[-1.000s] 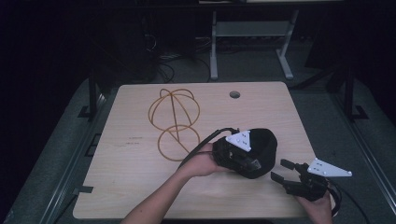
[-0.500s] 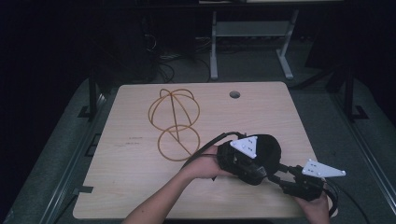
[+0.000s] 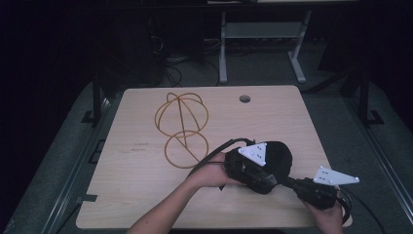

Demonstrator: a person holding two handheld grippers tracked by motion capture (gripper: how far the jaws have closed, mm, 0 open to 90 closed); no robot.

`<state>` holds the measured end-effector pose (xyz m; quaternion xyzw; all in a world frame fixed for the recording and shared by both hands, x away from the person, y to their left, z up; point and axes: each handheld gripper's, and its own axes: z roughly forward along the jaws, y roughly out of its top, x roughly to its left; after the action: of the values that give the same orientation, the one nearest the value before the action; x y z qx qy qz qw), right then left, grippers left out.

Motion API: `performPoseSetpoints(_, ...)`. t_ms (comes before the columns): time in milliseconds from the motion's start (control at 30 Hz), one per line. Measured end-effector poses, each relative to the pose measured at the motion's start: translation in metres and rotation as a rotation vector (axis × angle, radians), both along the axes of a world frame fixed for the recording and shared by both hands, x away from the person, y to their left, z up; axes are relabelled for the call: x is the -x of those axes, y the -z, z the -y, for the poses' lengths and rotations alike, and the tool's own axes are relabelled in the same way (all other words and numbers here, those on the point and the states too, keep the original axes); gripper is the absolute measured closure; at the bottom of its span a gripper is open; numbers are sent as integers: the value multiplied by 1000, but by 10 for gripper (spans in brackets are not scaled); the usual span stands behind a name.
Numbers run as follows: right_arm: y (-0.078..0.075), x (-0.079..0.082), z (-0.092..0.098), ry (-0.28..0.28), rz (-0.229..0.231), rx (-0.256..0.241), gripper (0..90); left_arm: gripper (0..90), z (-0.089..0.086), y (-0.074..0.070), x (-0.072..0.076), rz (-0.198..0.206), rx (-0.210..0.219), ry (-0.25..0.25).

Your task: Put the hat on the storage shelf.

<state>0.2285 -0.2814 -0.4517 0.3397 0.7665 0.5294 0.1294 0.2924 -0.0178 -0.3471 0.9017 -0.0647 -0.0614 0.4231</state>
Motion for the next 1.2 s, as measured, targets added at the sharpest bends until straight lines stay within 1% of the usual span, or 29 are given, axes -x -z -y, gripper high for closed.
performPoseSetpoints(67,-1,1,0,6,3,7,888,773,-4,-1,0,10,2,-16)
performPoseSetpoints(100,-2,1,0,11,5,7,889,730,-8,-1,0,11,8,-39)
performPoseSetpoints(133,-3,1,0,13,8,5,890,714,-10,-1,0,13,5,-50)
performPoseSetpoints(167,-3,1,0,13,8,5,890,693,-10,-1,0,13,5,-50)
performPoseSetpoints(200,-5,1,0,14,9,12,891,660,-14,-2,0,16,1,-65)
performPoseSetpoints(233,-6,1,-1,16,13,17,891,636,-19,-2,1,17,7,-85)
performPoseSetpoints(267,-6,1,-1,16,13,17,891,624,-19,-2,1,17,7,-85)
performPoseSetpoints(300,-8,1,-2,15,14,29,891,602,-27,-3,1,27,5,-112)
performPoseSetpoints(367,-10,1,-3,15,16,38,892,564,-35,-3,2,35,4,-138)
performPoseSetpoints(400,-11,0,-4,10,22,44,891,550,-40,-3,2,46,0,-149)
performPoseSetpoints(433,-13,0,-4,6,19,48,892,533,-40,-3,2,46,0,-149)
performPoseSetpoints(467,-13,0,-4,6,19,48,892,533,-47,-2,2,48,3,-171)
performPoseSetpoints(500,-16,-1,-3,-2,23,48,892,505,-58,0,3,38,16,-209)
performPoseSetpoints(533,-18,-2,-3,-3,22,47,893,498,-58,0,3,38,16,-209)
performPoseSetpoints(567,-19,-2,-3,-2,23,50,893,487,-68,3,5,53,18,-236)
performPoseSetpoints(600,-20,-3,-3,-3,24,53,893,477,-68,3,5,53,18,-236)
performPoseSetpoints(667,-23,-5,-3,-1,26,57,893,461,-81,6,9,63,30,-268)
performPoseSetpoints(700,-25,-6,-2,-2,30,61,893,451,-90,9,11,79,32,-298)
performPoseSetpoints(733,-26,-7,-2,-3,31,66,893,445,-97,11,13,82,35,-316)
performPoseSetpoints(767,-29,-8,-2,-5,41,72,893,440,-97,11,13,82,35,-316)
performPoseSetpoints(867,-34,-9,-2,-4,40,78,894,428,-113,18,16,82,40,-355)
performPoseSetpoints(900,-36,-11,-2,-4,50,85,894,428,-118,20,17,83,42,-366)
performPoseSetpoints(933,-41,-14,-2,-9,49,91,895,428,-125,25,19,86,39,-384)
performPoseSetpoints(967,-41,-14,-2,-9,49,91,895,428,-125,25,19,86,39,-384)
performPoseSetpoints(1000,-43,-15,-3,-12,49,97,895,428,-130,28,20,89,36,-395)
performPoseSetpoints(1033,-47,-16,-4,-14,43,104,895,427,-134,31,21,91,33,-405)
performPoseSetpoints(1067,-51,-19,-5,-20,52,112,896,426,-137,33,21,92,31,-411)
performPoseSetpoints(1133,-57,-22,-6,-25,51,120,896,425,-143,39,23,90,34,-425)
performPoseSetpoints(1200,-69,-27,-8,-38,65,130,897,421,-148,44,25,90,36,-436)
